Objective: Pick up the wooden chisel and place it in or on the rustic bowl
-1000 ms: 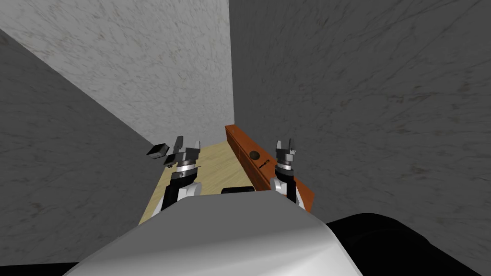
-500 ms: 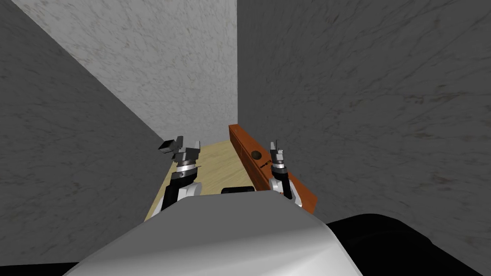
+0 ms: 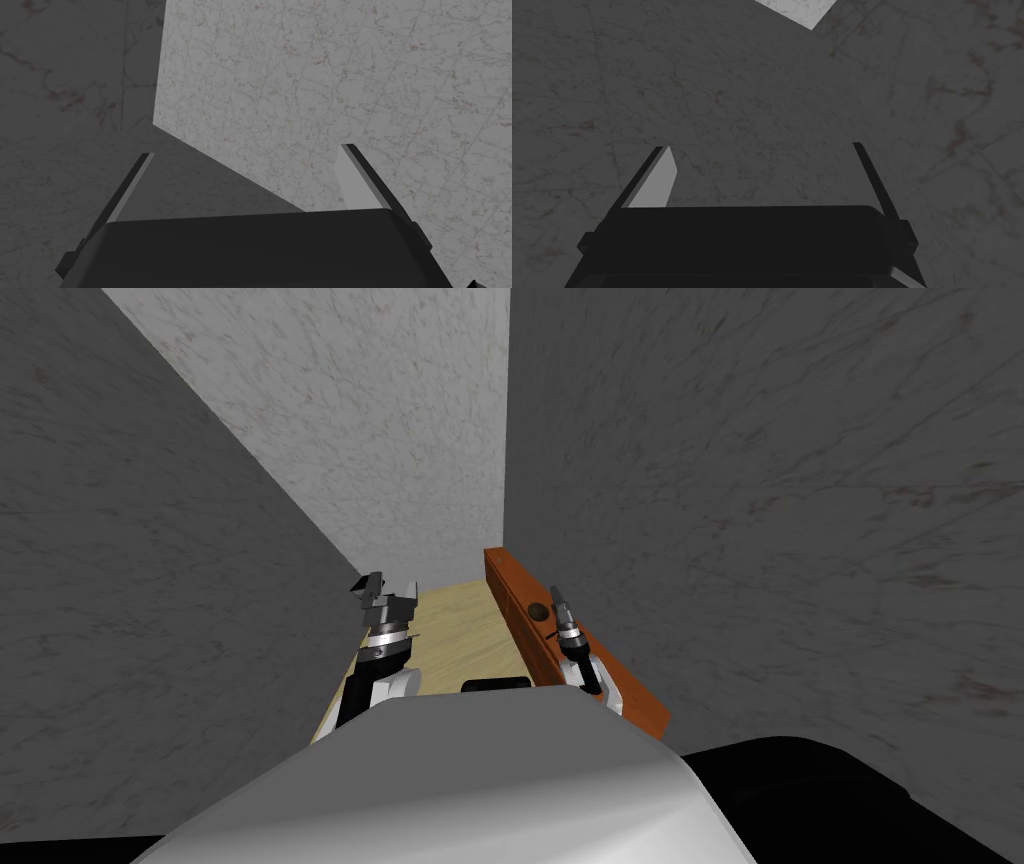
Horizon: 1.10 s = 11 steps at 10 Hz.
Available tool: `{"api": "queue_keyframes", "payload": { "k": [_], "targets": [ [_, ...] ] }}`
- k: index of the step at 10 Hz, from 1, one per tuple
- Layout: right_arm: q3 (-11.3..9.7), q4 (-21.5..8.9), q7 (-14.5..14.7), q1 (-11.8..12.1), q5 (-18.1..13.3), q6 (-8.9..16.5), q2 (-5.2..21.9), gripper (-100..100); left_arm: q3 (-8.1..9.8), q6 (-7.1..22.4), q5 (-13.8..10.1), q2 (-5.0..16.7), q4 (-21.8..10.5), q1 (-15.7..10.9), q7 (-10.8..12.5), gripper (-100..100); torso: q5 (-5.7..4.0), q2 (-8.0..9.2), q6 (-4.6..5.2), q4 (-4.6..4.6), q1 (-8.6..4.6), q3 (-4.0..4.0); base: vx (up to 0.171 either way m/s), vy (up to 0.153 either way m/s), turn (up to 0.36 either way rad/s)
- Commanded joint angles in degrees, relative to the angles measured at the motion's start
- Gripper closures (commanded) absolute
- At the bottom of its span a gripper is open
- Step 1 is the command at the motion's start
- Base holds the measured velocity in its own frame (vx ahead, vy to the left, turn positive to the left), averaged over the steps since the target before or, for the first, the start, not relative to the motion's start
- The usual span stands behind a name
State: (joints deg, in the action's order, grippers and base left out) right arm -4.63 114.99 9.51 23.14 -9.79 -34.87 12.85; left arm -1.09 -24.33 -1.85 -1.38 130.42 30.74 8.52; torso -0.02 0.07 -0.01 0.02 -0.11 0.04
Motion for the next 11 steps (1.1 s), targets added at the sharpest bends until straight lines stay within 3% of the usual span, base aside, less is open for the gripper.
{"api": "queue_keyframes", "payload": {
  "k": [1,6,11],
  "targets": [
    [-0.46,-1.68,0.88,-0.36,-1.73,-0.27,1.05,-100,0.00,0.00,0.00,0.00,0.00,0.00,0.00,0,0.00,0.00,0.00,0.00,0.00,0.00,-0.022,-0.017,0.085],
    [-3.42,-8.35,4.85,-3.66,-9.29,-0.01,6.06,-100,0.00,0.00,0.00,0.00,0.00,0.01,0.00,0,0.01,-0.04,0.04,-0.01,0.03,-0.02,-0.019,-0.013,0.094],
    [-5.75,-13.90,7.42,-5.93,-15.51,0.33,9.19,-100,0.00,0.00,0.00,0.00,0.00,0.01,0.00,0,0.00,-0.07,0.01,-0.01,0.02,-0.04,-0.012,-0.013,0.091]
  ]
}}
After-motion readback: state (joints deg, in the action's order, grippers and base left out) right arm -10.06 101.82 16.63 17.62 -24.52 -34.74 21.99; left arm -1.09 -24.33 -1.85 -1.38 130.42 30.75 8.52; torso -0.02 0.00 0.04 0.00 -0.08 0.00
